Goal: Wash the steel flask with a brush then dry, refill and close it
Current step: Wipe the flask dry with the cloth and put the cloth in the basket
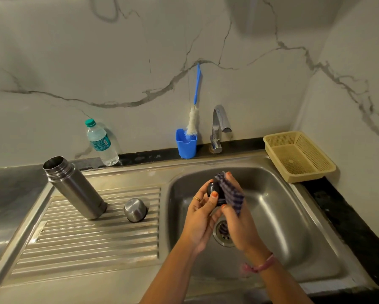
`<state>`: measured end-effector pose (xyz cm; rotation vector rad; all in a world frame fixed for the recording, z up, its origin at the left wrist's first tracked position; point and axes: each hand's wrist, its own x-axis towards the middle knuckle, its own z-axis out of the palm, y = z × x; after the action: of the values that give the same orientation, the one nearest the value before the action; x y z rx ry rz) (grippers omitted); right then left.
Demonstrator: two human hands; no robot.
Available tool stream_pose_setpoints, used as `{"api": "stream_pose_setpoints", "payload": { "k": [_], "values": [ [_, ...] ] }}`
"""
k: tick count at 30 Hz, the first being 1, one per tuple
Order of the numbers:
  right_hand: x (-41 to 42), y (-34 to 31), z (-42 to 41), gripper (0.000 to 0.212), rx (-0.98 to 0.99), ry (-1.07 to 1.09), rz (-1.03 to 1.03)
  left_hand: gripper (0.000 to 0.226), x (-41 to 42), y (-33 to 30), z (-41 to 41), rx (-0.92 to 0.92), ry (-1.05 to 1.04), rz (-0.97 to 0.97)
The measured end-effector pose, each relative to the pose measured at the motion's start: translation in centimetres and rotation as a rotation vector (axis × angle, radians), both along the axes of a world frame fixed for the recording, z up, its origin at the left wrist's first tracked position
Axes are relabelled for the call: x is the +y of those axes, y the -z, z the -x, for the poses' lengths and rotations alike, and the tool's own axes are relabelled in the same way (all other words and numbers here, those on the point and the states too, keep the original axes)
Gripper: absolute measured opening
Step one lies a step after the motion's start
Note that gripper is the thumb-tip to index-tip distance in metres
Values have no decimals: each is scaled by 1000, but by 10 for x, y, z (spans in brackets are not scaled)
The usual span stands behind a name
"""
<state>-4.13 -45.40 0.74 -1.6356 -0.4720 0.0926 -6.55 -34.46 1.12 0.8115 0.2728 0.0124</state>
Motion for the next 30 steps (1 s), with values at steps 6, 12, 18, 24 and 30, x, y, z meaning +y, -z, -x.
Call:
{"api": "stream_pose_setpoints", "payload": {
  "k": [6, 12, 18, 24, 30],
  "values": [
    [1, -3, 2, 67, 55, 17, -6, 44, 0, 9, -2, 48, -7, 73],
    [3, 2, 1, 72, 9, 9, 6, 54, -5, 4, -6, 63, -9, -95],
    [-5, 6, -14, 62, 253, 4, -161, 36, -4, 10, -5, 16, 13, -94],
    [-2, 1, 1, 68, 43, 13, -107, 41, -2, 7, -8, 34, 13, -6],
    [-9, -6, -10, 61, 123, 15, -173, 30, 0, 6, -10, 61, -10, 21]
  ]
}}
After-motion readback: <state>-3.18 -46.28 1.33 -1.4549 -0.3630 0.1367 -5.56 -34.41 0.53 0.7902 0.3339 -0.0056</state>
